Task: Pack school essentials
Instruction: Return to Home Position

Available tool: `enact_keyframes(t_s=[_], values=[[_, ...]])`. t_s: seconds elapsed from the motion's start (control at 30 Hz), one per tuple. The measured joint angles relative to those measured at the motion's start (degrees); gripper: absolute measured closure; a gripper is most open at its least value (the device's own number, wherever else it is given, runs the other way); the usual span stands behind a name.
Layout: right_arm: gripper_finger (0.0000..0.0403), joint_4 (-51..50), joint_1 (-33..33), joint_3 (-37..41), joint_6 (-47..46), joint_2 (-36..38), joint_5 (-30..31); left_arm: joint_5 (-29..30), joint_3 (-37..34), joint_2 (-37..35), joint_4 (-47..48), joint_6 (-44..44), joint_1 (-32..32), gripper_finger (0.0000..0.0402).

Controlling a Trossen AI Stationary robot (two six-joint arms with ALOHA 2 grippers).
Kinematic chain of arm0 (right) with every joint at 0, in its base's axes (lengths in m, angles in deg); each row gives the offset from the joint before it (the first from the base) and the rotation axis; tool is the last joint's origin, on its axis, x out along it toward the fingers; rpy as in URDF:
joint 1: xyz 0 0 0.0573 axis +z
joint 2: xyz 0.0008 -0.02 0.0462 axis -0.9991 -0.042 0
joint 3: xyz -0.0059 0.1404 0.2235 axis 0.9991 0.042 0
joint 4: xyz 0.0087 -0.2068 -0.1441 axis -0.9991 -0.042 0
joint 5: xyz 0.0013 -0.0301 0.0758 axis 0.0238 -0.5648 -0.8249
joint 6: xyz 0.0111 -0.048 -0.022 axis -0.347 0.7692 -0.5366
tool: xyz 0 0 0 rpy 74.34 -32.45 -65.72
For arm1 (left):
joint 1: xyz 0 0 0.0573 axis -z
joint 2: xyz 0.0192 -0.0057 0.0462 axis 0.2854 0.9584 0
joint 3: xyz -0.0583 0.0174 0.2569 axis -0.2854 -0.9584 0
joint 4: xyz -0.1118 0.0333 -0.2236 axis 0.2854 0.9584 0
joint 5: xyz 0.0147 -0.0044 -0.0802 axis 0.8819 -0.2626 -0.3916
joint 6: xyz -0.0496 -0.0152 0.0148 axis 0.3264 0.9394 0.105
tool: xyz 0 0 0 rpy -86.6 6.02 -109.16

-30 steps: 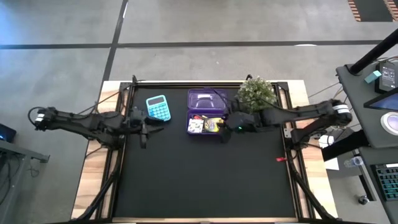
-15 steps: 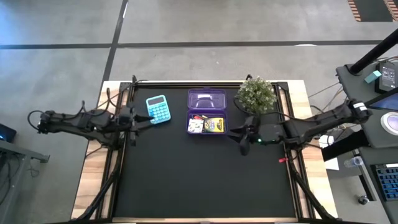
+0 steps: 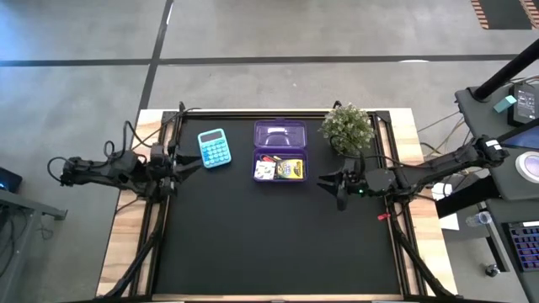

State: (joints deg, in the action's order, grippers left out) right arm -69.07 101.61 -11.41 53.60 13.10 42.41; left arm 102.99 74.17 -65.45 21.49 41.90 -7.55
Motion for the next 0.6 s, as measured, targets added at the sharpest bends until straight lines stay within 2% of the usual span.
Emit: enact_keyframes(t_s=[0.17, 0.47, 0.6], values=[[0.0271, 1.74, -0.02, 4.02, 1.46, 4.80, 0.12, 0.01, -3.46, -1.86, -0.76, 0.36, 0.00, 0.0262], [0.0271, 2.08, -0.02, 9.35, 0.01, 11.47, 1.45, -0.11, -12.39, -4.20, -16.62, 0.84, 0.00, 0.0262], [0.0271, 2.20, -0.02, 11.23, -0.09, 13.52, 1.46, -0.32, -14.24, -4.70, -19.33, 1.91, 0.00, 0.0262]])
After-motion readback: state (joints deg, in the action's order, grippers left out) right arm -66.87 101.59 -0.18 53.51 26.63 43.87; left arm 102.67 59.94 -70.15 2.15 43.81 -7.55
